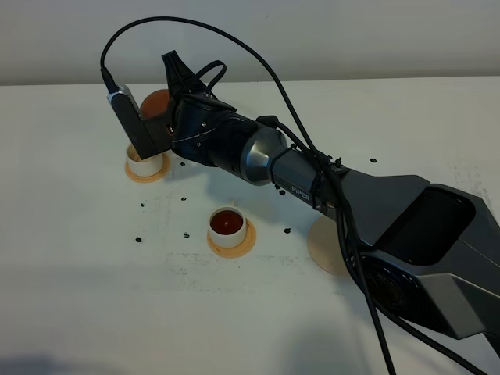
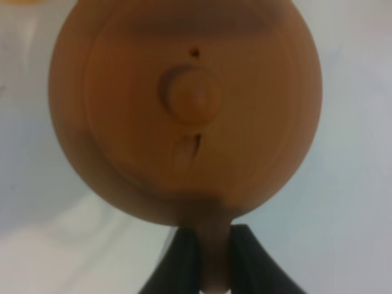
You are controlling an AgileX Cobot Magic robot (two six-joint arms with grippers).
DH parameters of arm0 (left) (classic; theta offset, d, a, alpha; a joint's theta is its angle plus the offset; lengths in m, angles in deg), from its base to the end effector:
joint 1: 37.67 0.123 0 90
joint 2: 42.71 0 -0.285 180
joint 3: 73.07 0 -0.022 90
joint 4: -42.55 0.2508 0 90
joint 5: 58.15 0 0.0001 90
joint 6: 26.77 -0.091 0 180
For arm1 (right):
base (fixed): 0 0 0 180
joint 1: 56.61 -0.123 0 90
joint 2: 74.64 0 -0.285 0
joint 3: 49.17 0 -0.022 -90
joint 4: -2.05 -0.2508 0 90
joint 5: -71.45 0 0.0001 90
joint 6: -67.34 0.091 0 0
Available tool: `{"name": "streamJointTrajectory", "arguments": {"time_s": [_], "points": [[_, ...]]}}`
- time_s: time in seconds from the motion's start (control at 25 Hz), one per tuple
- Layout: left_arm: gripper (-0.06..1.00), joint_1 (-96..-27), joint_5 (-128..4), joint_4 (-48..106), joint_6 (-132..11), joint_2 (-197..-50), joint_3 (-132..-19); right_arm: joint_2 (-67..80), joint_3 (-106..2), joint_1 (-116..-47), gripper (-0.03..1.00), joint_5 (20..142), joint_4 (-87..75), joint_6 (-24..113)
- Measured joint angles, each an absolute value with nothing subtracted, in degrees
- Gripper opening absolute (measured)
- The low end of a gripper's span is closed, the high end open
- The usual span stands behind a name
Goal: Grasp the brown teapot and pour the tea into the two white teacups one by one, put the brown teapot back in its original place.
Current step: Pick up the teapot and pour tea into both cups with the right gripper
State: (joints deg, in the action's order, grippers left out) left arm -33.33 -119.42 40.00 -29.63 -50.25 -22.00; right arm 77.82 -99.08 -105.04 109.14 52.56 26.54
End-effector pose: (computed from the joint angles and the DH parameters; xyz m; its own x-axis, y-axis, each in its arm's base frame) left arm -0.0008 -0.0036 0.2645 -0.4974 -0.0092 -0.8675 -0.0277 0.9996 0.0053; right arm 0.4070 0.3940 0.1715 0.3748 -0.9004 0.2209 -0.4520 -0.3855 -0.8044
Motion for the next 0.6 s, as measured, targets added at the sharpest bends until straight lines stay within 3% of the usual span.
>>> {"name": "streamJointTrajectory", "arguments": {"time_s": [0.6], "points": [[0.48,-33.33,-119.42,40.0,-29.63,-50.25,-22.0,77.82,-99.08,-104.91,0.12,108.33,54.23,26.51]]}}
